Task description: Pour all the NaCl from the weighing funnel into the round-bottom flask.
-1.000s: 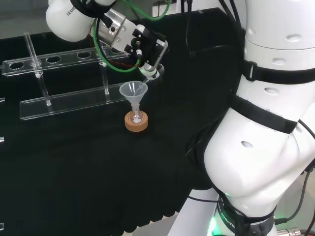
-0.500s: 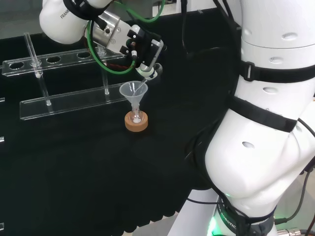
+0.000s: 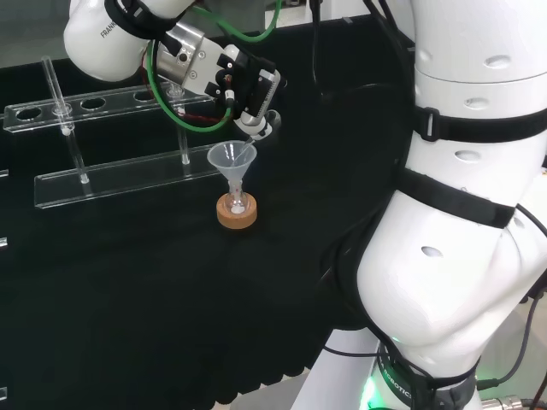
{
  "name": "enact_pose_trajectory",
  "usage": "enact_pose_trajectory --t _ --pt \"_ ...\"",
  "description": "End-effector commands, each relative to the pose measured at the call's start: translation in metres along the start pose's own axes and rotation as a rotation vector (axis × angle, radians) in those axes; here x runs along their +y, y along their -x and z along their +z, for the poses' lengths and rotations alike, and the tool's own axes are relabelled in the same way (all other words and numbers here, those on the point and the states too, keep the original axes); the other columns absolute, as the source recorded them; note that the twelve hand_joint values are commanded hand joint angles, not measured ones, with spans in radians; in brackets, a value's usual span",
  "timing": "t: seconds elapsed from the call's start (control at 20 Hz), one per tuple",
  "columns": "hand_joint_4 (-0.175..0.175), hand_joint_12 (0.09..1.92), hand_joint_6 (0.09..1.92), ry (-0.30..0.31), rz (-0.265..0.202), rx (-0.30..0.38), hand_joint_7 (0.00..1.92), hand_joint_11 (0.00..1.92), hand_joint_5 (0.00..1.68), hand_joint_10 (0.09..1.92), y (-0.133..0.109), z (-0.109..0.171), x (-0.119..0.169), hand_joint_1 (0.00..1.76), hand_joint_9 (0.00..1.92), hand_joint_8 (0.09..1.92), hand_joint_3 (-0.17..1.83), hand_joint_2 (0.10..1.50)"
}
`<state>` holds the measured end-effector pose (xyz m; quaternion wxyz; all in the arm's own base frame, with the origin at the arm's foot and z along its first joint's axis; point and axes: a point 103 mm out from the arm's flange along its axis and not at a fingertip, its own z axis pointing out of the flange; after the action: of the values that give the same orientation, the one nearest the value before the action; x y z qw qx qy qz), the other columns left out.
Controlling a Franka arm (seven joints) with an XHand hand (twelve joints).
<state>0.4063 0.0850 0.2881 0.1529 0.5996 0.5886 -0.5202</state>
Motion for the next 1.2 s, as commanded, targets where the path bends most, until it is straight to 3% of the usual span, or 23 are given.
enact_pose_trajectory --t 0.05,1.2 --pt "0.175 0.85 0.57 -0.005 0.009 -0.022 0.77 1.08 1.3 0.09 -0.001 -0.003 -0.001 1.12 1.23 0.64 0.52 0.72" --pt "0.175 0.85 0.57 -0.001 0.044 -0.118 0.76 1.08 1.3 0.09 -0.008 -0.017 -0.005 1.12 1.23 0.64 0.52 0.72"
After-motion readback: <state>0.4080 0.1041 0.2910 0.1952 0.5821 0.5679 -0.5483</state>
